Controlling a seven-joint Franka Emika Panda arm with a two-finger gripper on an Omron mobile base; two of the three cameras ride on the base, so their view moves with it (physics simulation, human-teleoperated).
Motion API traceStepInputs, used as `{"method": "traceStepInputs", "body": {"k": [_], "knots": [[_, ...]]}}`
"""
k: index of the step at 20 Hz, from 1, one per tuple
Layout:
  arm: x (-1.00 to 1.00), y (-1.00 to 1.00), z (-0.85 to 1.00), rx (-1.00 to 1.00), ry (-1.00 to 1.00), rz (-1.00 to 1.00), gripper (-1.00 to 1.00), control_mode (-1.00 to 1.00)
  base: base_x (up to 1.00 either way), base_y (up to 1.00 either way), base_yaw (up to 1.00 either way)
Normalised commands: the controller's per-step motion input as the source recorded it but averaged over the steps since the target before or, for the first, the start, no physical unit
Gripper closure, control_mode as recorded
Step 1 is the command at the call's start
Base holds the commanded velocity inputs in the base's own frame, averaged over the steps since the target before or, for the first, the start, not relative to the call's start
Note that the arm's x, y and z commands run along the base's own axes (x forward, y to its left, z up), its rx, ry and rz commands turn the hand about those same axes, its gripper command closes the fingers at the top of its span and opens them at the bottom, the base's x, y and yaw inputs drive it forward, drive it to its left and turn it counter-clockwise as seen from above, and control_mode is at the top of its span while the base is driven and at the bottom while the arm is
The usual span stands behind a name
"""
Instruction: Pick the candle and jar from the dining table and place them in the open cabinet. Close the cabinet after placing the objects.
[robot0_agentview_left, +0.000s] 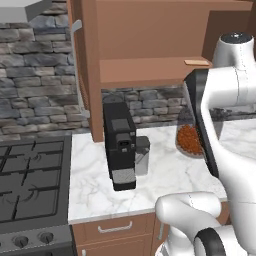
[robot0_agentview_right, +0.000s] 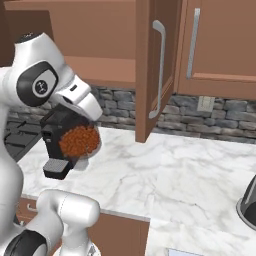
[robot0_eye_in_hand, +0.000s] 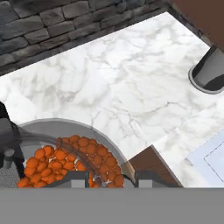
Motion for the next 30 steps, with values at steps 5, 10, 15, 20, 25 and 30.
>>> {"method": "traceStepInputs", "body": {"k": [5,10,15,20,25,30], "knots": [[-0.35,-0.12,0.36,0.0,-0.14,0.14,1.0,-1.0,0.0,0.0,0.0],[-0.21,0.0,0.34,0.0,-0.17,0.19,1.0,-1.0,0.0,0.0,0.0],[-0.4,0.03,0.54,0.0,-0.18,0.14,1.0,-1.0,0.0,0.0,0.0],[-0.08,0.1,0.39,0.0,-0.07,0.07,1.0,-1.0,0.0,0.0,0.0],[0.0,0.12,0.26,-0.01,-0.08,0.02,1.0,-1.0,0.0,0.0,0.0],[0.0,0.04,0.01,0.0,-0.22,0.06,1.0,-1.0,0.0,0.0,0.0]]}}
